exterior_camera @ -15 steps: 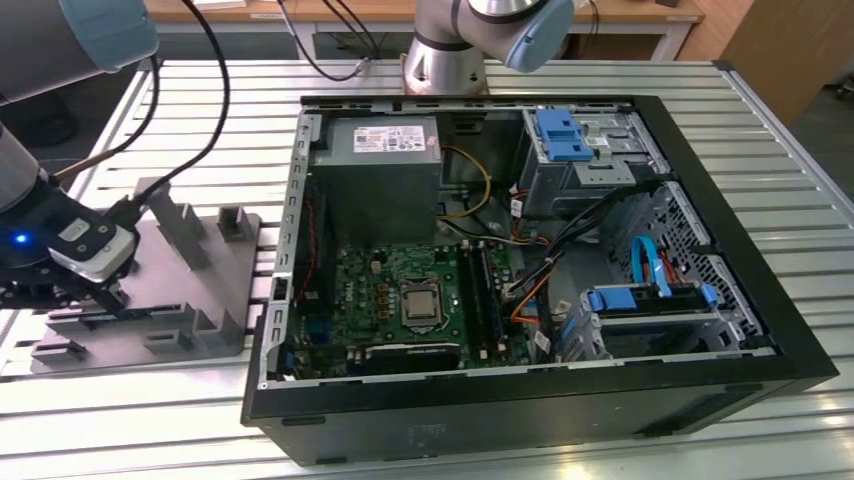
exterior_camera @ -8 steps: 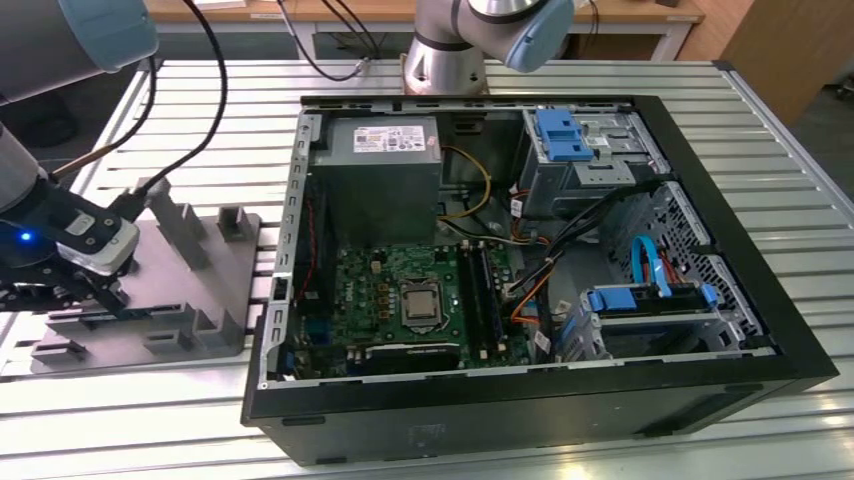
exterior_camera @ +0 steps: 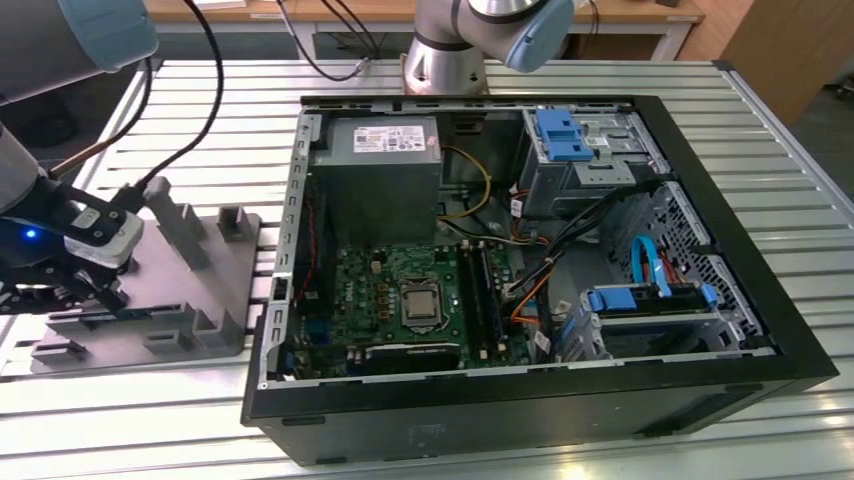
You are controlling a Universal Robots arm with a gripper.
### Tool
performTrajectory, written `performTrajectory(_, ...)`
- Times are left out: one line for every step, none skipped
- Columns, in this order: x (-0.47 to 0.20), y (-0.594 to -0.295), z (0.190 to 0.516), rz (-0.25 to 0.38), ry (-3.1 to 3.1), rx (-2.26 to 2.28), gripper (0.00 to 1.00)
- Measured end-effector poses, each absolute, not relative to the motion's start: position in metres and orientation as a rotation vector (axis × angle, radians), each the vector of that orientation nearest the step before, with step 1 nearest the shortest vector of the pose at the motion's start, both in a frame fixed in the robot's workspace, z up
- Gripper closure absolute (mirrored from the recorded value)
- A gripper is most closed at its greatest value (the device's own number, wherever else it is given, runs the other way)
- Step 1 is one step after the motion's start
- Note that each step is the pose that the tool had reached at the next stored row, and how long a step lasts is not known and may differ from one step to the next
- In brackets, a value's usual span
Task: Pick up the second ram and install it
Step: 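Pick up the second ram and move it above second insertion slot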
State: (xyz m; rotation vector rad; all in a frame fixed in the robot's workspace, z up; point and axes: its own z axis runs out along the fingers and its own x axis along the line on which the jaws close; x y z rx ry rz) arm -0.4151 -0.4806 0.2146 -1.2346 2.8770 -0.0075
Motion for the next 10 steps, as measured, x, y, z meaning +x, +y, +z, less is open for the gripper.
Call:
performTrajectory(-0.4151,-0.4806,0.2146,-0.007,2.870,-1.251,0.90)
performTrajectory(-0.4151,-0.4806,0.2146,-0.007,2.862,-1.268,0.90)
performTrajectory(-0.4151,-0.4806,0.2146,-0.007,2.855,-1.284,0.90)
performTrajectory(-0.4151,-0.4806,0.2146,-0.007,2.847,-1.302,0.90)
performTrajectory(-0.4151,-0.4806,0.2146,-0.007,2.840,-1.318,0.90)
performTrajectory(-0.4151,-0.4806,0.2146,-0.007,2.832,-1.334,0.90)
performTrajectory(-0.4151,-0.4806,0.2146,-0.007,2.824,-1.350,0.90)
performTrajectory(-0.4151,-0.4806,0.2146,-0.007,2.817,-1.366,0.90)
performTrajectory(-0.4151,-0.4806,0.2146,-0.007,2.808,-1.384,0.90)
performTrajectory(-0.4151,-0.4806,0.2146,-0.007,2.800,-1.400,0.90)
